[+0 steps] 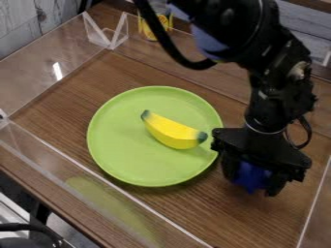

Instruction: Put the blue object in the green plate

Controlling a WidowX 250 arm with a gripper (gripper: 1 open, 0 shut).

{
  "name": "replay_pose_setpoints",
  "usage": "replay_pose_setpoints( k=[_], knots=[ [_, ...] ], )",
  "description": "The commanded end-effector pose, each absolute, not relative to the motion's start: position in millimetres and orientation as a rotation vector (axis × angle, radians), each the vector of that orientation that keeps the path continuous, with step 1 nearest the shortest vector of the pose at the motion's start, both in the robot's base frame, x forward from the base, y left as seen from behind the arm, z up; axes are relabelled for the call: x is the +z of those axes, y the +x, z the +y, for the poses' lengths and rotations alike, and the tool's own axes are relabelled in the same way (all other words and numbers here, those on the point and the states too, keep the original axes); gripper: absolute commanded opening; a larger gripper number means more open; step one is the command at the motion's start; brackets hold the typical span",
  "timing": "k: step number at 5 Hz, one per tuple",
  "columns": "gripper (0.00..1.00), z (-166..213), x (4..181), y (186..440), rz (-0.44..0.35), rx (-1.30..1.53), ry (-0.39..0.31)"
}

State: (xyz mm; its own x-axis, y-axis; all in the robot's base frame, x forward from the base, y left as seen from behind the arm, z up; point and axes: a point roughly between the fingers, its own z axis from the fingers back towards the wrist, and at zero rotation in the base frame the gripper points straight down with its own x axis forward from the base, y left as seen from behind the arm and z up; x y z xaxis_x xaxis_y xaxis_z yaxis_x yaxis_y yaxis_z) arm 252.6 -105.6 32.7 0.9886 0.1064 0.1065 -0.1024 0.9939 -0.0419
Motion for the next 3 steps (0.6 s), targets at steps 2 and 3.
replay_pose_setpoints(
  k=[2,3],
  knots=[
    [0.0,-100.1,35.7,256.5,-0.115,0.093,-0.026],
    [0.0,-98.7,35.9,257.2,-0.114,0.086,-0.023]
  ],
)
